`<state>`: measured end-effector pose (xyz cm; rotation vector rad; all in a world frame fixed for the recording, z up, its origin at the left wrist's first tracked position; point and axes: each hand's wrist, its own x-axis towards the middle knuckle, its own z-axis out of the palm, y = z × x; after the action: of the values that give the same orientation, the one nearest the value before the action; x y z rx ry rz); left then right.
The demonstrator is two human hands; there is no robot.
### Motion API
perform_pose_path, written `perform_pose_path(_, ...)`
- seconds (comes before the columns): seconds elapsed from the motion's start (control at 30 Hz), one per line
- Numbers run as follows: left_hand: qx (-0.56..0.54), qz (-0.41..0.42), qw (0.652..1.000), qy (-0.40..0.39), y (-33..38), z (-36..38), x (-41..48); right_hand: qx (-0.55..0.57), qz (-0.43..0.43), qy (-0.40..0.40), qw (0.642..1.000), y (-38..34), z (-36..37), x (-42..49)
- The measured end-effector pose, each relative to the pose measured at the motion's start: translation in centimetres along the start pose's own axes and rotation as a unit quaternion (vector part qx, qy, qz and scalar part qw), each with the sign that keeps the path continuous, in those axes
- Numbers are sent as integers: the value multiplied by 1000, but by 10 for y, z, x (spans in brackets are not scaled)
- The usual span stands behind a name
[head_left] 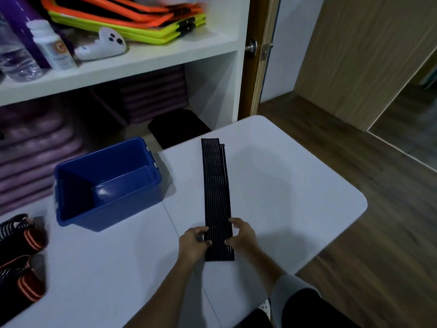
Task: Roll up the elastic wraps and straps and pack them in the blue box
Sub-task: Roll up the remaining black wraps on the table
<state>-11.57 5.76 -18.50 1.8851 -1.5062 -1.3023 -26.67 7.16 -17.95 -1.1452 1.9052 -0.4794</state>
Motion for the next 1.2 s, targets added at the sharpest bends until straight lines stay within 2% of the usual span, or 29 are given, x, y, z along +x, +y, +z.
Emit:
perform_pose_path(0.2,22,7,1000,-7,-5,1,-5,-42,14,-46,998,3,-3,-7)
perform_pose_path(0.37,45,13,999,-14,-10,4,-6,-33,33,-84,995,9,-8,-8)
perform_pose_path(0.5,73,32,997,-7,-10,7,-6,-43,21,-80,996,11,-6,-8)
perform_pose_path(0.63,100,62,993,-8,-9,6,-4,-56,-17,-44,997,12,-6,-9)
perform_pose_path(0.77,109,86,990,-23,-12,1,-5,-76,-54,-64,994,15,-6,-13)
perform_pose_path(0.97,99,88,991,-31,-14,-3,-9,-134,-160,-55,976,32,5,-20)
perform_pose_path(1.2,88,90,991,-53,-16,-7,-13,-121,-209,-11,970,48,17,-22)
